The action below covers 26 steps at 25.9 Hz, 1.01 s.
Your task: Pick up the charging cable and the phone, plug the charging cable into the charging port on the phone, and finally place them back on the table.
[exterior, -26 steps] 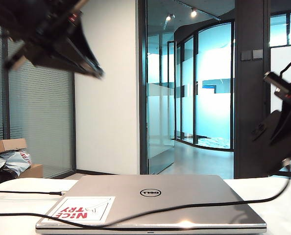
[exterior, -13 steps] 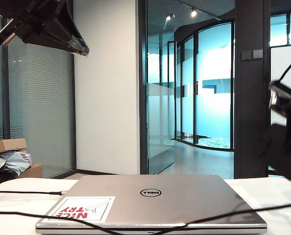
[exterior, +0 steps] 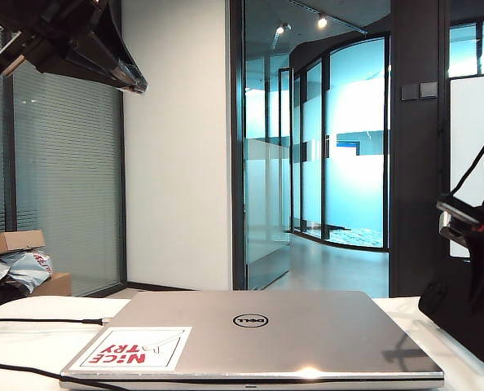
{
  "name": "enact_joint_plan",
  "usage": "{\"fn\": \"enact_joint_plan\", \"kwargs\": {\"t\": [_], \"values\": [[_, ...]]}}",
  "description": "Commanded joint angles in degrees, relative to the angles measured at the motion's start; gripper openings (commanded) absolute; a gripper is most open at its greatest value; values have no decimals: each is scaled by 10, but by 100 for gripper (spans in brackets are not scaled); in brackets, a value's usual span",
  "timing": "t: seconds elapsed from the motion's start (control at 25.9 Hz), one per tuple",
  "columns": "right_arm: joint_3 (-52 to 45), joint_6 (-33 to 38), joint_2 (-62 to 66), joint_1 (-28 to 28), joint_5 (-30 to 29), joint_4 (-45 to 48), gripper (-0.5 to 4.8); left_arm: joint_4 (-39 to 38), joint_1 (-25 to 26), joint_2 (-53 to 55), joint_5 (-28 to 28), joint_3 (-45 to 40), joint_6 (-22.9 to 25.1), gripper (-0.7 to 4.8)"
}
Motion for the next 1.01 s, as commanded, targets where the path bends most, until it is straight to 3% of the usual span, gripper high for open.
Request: {"fn": "enact_joint_plan", "kwargs": {"t": [0.04, 0.19, 0.46, 0.73, 0.81, 0.89, 1.01], "values": [[4, -2, -5, 5, 30, 4, 154, 4, 0, -2, 2, 3, 3, -6], [4, -2, -5, 5, 45, 2, 163, 3, 0, -2, 2, 3, 3, -6], [6, 3, -16, 4, 130, -27, 185, 3, 0, -2, 2, 3, 3, -6], [6, 13, -52, 4, 150, -53, 182, 3, 0, -2, 2, 3, 3, -5], [6, 31, -73, 4, 150, -60, 141, 3, 0, -3, 2, 3, 2, -6], [6, 54, -101, 4, 149, -74, 6, 1, 0, -7, 2, 3, 2, -6], [6, 58, -161, 12, 147, -96, -7, -5, 0, -26, 2, 3, 5, -6]]}}
